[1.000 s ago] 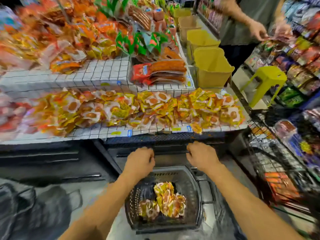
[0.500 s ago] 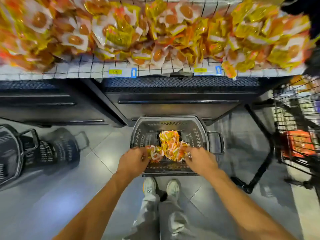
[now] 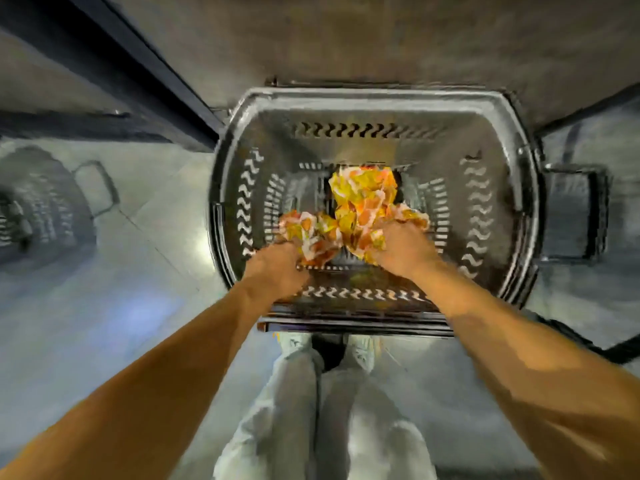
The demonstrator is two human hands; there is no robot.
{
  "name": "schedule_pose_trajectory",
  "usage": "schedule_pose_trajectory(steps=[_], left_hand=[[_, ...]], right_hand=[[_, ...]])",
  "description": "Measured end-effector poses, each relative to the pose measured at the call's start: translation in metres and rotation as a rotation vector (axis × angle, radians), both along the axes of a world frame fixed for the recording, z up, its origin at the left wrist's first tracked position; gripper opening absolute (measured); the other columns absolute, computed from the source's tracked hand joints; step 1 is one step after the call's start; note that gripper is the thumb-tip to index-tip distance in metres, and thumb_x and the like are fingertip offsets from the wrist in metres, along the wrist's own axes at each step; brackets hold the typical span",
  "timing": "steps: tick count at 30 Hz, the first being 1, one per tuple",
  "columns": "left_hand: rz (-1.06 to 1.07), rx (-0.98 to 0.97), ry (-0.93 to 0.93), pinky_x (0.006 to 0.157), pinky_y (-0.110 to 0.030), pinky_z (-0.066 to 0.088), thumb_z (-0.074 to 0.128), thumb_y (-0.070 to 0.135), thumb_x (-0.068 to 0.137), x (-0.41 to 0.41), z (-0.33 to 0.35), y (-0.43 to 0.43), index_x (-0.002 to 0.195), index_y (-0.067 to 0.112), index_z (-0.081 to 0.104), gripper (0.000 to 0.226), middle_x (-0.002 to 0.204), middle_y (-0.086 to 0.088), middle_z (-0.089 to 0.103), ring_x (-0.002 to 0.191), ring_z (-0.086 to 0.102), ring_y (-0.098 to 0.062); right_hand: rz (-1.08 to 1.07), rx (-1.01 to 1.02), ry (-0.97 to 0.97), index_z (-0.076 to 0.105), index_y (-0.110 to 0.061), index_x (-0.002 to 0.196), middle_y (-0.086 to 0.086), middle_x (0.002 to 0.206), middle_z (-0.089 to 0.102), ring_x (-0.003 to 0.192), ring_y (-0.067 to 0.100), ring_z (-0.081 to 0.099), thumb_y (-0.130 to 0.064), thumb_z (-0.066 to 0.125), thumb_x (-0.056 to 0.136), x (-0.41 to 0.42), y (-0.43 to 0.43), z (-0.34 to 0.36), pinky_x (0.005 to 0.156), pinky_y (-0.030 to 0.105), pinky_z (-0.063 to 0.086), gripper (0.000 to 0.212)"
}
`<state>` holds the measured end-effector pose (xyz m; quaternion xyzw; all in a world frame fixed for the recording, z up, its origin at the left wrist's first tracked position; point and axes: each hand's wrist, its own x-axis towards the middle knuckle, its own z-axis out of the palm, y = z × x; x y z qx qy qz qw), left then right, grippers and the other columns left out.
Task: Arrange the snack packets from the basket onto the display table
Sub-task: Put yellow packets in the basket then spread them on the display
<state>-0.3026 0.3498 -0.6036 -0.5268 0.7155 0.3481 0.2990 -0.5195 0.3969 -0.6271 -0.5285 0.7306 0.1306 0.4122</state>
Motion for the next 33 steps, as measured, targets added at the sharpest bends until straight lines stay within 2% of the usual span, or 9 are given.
schedule_pose_trajectory(steps=[5,9,12,14,17,20,23,29,33], left_hand=[[0.001,0.039,0.088,0.118,-0.033,0.025,0.049,0.061,0.089,-0.007,-0.119,-0.016,0.151,0.025,0.03,0.075,0.156,-0.006,0.034,0.145,0.029,-0.026],[0.017,0.096,-0.002,0.113,-0.039,0.033,0.069,0.049,0.084,-0.01,-0.192,-0.022,0.15,0.016,0.028,0.084,0.152,-0.011,0.037,0.137,0.039,-0.031],[-0.038,0.1,0.025,0.12,-0.047,0.019,0.079,0.059,0.069,-0.01,-0.226,-0.025,0.154,0.031,0.007,0.114,0.163,-0.006,0.008,0.149,0.014,-0.034],[-0.052,0.1,-0.03,0.116,-0.051,0.025,0.081,0.041,0.075,-0.011,-0.235,-0.027,0.154,0.033,0.007,0.108,0.161,-0.011,0.006,0.147,0.012,-0.038],[-0.04,-0.018,-0.003,0.104,-0.045,0.04,0.073,0.022,0.084,-0.01,-0.238,-0.031,0.148,0.029,0.022,0.082,0.151,-0.014,0.031,0.135,0.038,-0.037],[0.019,-0.059,0.043,0.089,-0.026,0.048,0.064,0.013,0.092,-0.008,-0.227,-0.032,0.135,0.025,0.045,0.049,0.133,-0.007,0.05,0.112,0.057,-0.024],[0.0,-0.044,0.119,0.068,-0.003,0.039,0.053,0.004,0.097,-0.016,-0.19,-0.031,0.127,0.008,0.054,0.03,0.121,-0.005,0.052,0.084,0.058,0.001],[0.272,-0.081,0.186,0.095,-0.031,0.047,0.071,0.021,0.086,-0.004,-0.09,-0.028,0.124,0.022,0.062,0.039,0.125,-0.006,0.062,0.113,0.059,-0.025],[0.443,-0.07,0.319,0.082,-0.028,0.05,0.076,0.012,0.081,0.003,-0.005,-0.024,0.111,0.014,0.067,0.031,0.104,-0.003,0.067,0.099,0.065,-0.024]], right_hand=[[-0.11,0.003,-0.025,0.046,-0.023,0.143,0.012,0.132,0.061,0.126,0.035,0.052,-0.054,0.065,0.087,0.002,-0.022,-0.11,0.101,0.043,0.046,0.067],[-0.125,-0.011,-0.019,0.055,-0.017,0.133,0.012,0.132,0.06,0.122,0.034,0.056,-0.056,0.069,0.084,0.01,-0.04,-0.169,0.095,0.041,0.05,0.064],[-0.15,-0.055,0.045,0.062,-0.013,0.116,0.011,0.121,0.061,0.111,0.032,0.06,-0.061,0.071,0.079,0.015,-0.054,-0.196,0.077,0.036,0.05,0.061],[-0.115,-0.076,0.099,0.06,-0.013,0.114,0.01,0.122,0.057,0.114,0.032,0.057,-0.055,0.075,0.078,0.02,-0.058,-0.207,0.076,0.038,0.048,0.057],[-0.109,-0.126,0.145,0.061,-0.016,0.108,0.01,0.119,0.06,0.114,0.033,0.058,-0.03,0.076,0.085,0.022,-0.057,-0.218,0.074,0.038,0.046,0.031],[-0.222,-0.109,0.07,0.069,-0.015,0.109,0.011,0.118,0.064,0.108,0.032,0.063,-0.018,0.074,0.088,0.013,-0.053,-0.21,0.078,0.034,0.048,0.022],[-0.339,-0.158,-0.034,0.071,-0.016,0.105,0.009,0.118,0.066,0.11,0.03,0.063,-0.02,0.075,0.085,-0.001,-0.043,-0.181,0.09,0.04,0.053,0.021],[-0.459,-0.287,-0.118,0.07,-0.022,0.081,0.005,0.097,0.073,0.094,0.024,0.068,-0.015,0.075,0.079,-0.025,-0.002,-0.087,0.082,0.03,0.05,0.009],[-0.528,-0.4,-0.207,0.067,-0.022,0.076,0.0,0.075,0.07,0.072,0.016,0.066,-0.014,0.075,0.08,-0.028,0.009,0.009,0.069,0.028,0.048,0.012]])
